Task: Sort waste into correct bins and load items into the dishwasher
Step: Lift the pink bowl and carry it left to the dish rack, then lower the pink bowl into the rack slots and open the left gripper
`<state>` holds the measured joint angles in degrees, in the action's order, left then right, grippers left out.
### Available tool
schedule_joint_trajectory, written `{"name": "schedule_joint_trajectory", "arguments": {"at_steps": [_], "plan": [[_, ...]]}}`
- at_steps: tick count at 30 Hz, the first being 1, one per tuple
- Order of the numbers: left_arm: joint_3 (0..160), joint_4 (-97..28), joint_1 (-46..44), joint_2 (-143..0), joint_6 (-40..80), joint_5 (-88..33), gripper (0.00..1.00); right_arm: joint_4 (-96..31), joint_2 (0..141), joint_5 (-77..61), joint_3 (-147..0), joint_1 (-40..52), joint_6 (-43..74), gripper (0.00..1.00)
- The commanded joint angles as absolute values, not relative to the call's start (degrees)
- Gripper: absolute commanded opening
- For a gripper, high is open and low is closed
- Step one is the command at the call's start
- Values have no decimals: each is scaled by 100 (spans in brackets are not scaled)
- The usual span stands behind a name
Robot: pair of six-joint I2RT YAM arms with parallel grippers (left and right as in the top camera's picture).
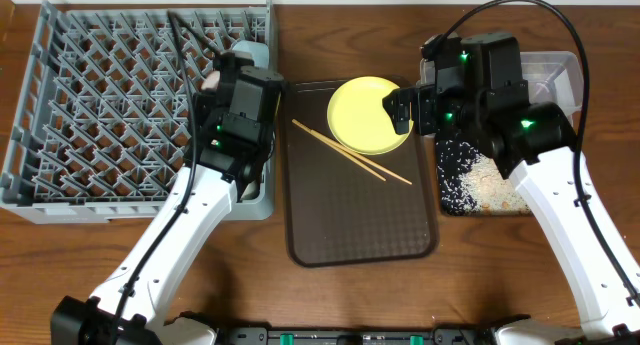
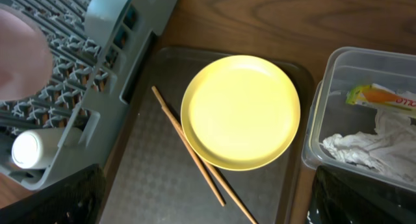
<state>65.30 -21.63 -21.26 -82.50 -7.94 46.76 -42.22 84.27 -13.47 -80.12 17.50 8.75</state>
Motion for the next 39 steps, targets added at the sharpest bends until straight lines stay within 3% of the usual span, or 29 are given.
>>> {"name": "schedule_joint_trajectory", "arguments": {"at_steps": [1, 5, 19, 39], "plan": [[6525, -1907, -2117, -8158, -1730, 5671, 8, -4226, 8466, -1352, -8086, 1769, 937, 99], [6521, -1658, -2117, -8300, -2261, 6265, 8, -4226, 8466, -1352, -8086, 1769, 937, 99], [6514, -1205, -2117, -9271, -2338, 6855, 7, -4226, 8466, -1352, -8086, 1769, 937, 99], [6294, -1100, -2152, -9644, -1671, 7417, 7, -4226, 8466, -1352, -8086, 1769, 937, 99]]}}
